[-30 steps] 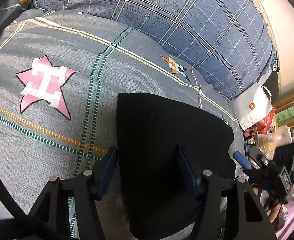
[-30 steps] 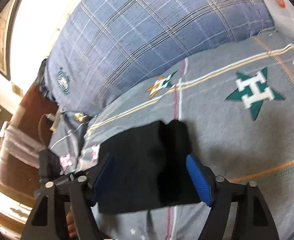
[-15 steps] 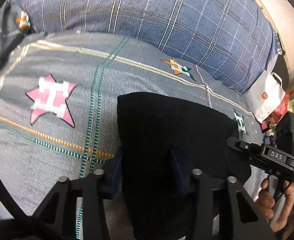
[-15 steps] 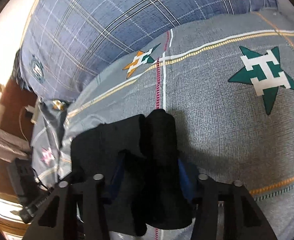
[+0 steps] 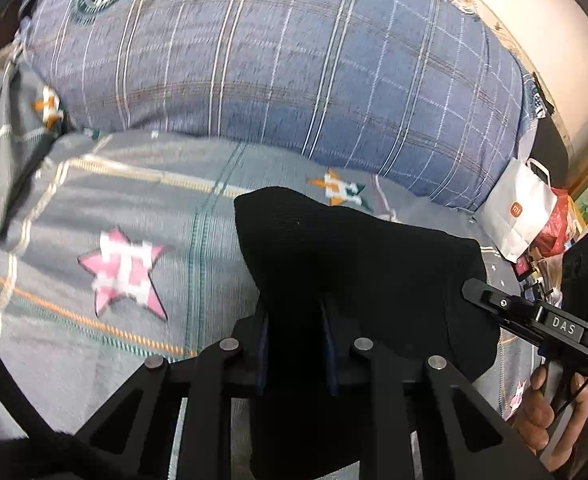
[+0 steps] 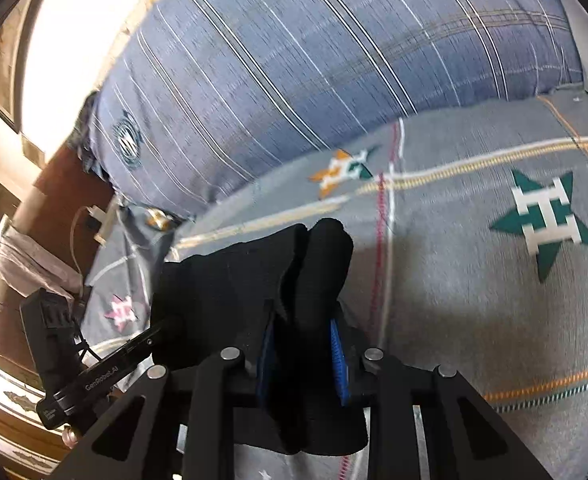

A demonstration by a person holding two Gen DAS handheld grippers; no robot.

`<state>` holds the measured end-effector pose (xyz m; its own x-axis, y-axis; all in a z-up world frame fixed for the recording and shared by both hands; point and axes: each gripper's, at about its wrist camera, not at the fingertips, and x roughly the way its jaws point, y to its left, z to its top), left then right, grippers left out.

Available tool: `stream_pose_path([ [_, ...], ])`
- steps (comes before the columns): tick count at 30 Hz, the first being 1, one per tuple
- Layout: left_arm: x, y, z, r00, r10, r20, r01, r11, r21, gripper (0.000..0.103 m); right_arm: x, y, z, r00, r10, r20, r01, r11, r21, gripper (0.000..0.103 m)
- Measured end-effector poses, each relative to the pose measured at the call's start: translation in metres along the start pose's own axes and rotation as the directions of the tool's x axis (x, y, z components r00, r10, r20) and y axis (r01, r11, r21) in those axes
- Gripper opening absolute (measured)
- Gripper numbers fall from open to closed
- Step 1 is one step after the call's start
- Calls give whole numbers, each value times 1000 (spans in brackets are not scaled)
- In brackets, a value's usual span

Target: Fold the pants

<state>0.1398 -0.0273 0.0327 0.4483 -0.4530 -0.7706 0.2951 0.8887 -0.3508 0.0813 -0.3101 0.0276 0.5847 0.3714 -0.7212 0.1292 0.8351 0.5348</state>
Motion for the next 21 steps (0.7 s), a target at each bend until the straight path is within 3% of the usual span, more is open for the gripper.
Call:
stream_pose_path([
  [8, 12, -4, 55, 999, 3, -32, 0, 997, 76, 22, 2, 10, 44, 999, 34, 13, -34, 998, 45, 27],
  [11, 34, 7, 57, 999, -10, -50, 13, 998, 60, 22, 16, 6, 51, 999, 33, 13, -34, 998, 52, 27],
  [15, 70, 18, 50, 993, 32, -111, -31, 999, 14, 22, 41, -10, 45, 997, 70, 11, -71, 993, 90, 27],
  [21, 74, 15, 46, 995, 61, -79, -57, 997, 53, 27, 59, -13, 42, 1000, 8, -16, -7, 997, 72, 27],
])
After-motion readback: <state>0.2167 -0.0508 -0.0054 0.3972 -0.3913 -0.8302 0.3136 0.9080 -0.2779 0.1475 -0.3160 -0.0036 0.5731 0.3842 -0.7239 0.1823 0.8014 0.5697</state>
